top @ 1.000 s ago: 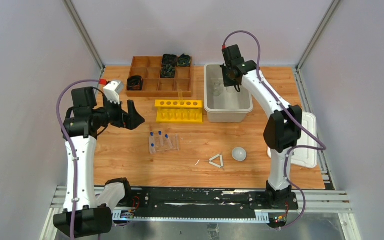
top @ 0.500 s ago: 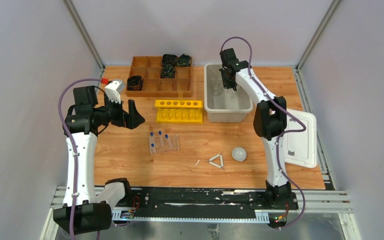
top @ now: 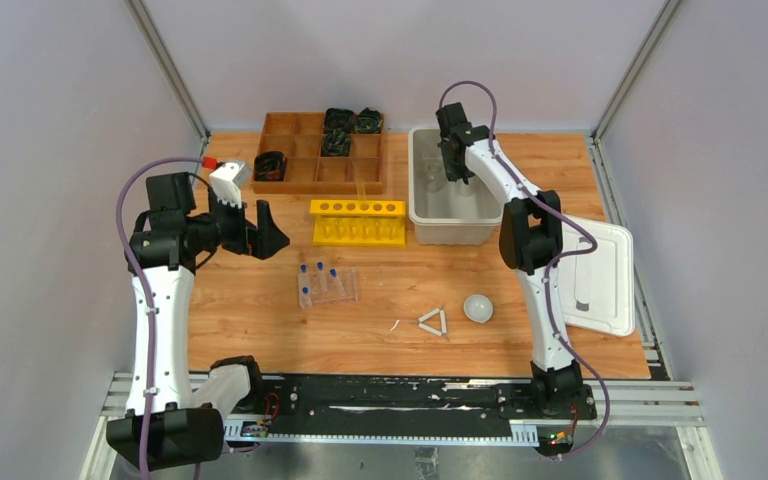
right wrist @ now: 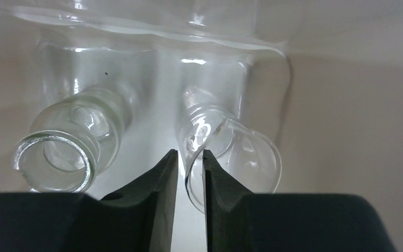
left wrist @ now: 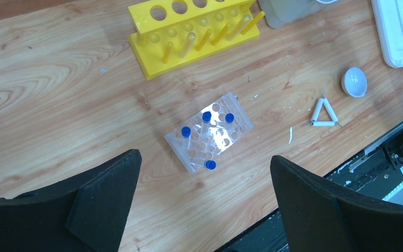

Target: Organize the chemistry lab equipment

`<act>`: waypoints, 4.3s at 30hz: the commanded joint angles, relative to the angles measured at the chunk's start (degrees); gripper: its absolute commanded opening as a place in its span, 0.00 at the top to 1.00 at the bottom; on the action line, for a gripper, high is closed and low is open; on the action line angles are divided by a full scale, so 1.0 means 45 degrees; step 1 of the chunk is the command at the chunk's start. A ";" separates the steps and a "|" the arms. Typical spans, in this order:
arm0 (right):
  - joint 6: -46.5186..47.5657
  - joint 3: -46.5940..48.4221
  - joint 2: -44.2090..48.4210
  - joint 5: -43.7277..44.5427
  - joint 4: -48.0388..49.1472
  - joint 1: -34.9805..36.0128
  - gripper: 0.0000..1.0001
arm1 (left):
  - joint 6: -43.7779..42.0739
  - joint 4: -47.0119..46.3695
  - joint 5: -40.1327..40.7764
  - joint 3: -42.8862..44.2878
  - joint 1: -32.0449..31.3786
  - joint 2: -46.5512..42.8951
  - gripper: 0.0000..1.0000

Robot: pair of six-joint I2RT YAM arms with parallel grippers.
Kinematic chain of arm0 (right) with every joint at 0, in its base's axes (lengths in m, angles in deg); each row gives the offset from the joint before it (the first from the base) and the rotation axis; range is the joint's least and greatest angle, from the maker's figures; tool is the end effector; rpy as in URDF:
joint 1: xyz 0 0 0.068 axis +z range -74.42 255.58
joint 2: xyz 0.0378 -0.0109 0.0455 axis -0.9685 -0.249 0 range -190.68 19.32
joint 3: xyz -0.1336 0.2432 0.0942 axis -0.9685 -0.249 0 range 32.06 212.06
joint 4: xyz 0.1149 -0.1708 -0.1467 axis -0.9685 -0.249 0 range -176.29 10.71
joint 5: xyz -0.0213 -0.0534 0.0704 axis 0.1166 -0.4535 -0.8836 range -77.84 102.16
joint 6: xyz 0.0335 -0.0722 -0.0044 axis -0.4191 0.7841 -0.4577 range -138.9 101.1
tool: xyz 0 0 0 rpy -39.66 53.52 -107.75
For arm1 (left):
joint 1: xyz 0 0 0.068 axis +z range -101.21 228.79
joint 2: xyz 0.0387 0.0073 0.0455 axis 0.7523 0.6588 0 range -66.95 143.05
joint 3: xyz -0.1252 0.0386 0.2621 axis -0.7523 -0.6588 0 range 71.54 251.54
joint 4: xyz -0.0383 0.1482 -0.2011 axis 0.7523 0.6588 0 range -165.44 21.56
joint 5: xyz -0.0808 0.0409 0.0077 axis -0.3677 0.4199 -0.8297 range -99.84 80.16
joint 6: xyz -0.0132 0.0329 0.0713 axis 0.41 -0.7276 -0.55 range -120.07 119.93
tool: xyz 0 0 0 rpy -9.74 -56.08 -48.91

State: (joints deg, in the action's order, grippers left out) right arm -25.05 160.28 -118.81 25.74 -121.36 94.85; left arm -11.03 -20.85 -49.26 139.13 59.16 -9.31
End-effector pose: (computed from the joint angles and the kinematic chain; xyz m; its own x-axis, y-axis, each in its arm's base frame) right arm 0.5351 0.1699 0.2113 -0.7590 -0.1549 -0.6323 -0.1034 0.9876 -0.1178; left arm 0.1845 -0.0103 0.3647 -0.6205 0.0358 -0.7834 0.4313 0.8499 -0.3027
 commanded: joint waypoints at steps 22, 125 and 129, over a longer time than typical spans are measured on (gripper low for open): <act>-0.1808 -1.1260 1.2358 0.1251 0.1974 0.2961 0.50 | 0.0454 0.0028 -0.0177 -0.0272 0.0001 -0.1029 0.00; -0.2160 -0.6244 0.4782 -0.0608 0.0090 0.1394 0.67 | -0.1540 -0.0080 0.2218 -0.0079 0.0000 -0.1005 0.00; -0.2178 -0.6485 0.6300 -0.0186 0.0219 0.2013 0.57 | -0.1483 -0.0064 0.2197 0.0020 -0.0009 -0.1037 0.00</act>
State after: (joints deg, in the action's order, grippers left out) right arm -34.71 131.67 -99.79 22.73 -120.81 101.36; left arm -17.83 -20.33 -39.29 137.14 59.16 -13.07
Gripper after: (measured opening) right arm 0.396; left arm 0.997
